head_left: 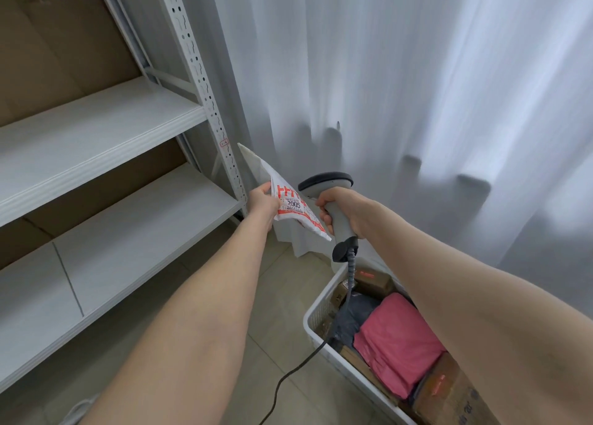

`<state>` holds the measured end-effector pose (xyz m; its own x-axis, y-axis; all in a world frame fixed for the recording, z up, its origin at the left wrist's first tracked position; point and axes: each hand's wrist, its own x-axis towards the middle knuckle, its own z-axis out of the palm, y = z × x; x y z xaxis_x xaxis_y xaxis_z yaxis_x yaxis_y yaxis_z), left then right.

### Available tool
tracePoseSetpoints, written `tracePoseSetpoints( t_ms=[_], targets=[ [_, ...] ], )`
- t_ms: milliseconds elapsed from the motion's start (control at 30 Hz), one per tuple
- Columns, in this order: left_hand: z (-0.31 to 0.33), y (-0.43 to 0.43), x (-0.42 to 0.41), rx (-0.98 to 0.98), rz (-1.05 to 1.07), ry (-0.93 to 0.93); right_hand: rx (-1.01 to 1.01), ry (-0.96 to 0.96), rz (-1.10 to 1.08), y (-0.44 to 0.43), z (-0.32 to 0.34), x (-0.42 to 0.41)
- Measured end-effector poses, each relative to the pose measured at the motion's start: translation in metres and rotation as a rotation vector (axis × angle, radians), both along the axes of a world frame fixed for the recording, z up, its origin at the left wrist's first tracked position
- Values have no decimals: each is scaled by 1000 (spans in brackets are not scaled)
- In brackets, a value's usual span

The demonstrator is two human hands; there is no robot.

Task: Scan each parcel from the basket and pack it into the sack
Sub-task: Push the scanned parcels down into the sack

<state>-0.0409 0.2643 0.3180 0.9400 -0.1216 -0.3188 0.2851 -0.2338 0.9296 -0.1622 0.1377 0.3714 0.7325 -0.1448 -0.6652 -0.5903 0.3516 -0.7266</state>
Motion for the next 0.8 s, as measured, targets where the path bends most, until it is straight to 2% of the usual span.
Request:
tracePoseSetpoints(
  t_ms=[233,433,667,800],
  targets=[
    [4,35,-25,45,94,-4,4,-19,-34,19,-25,-7],
    [2,111,-58,111,246,6,-29,-35,-146,62,-50,-20],
    [3,226,-94,8,455,129,-52,-40,82,163,-65,-25],
    [0,302,-118,96,492,157,-37,-39,202,242,-67,-24]
  ],
)
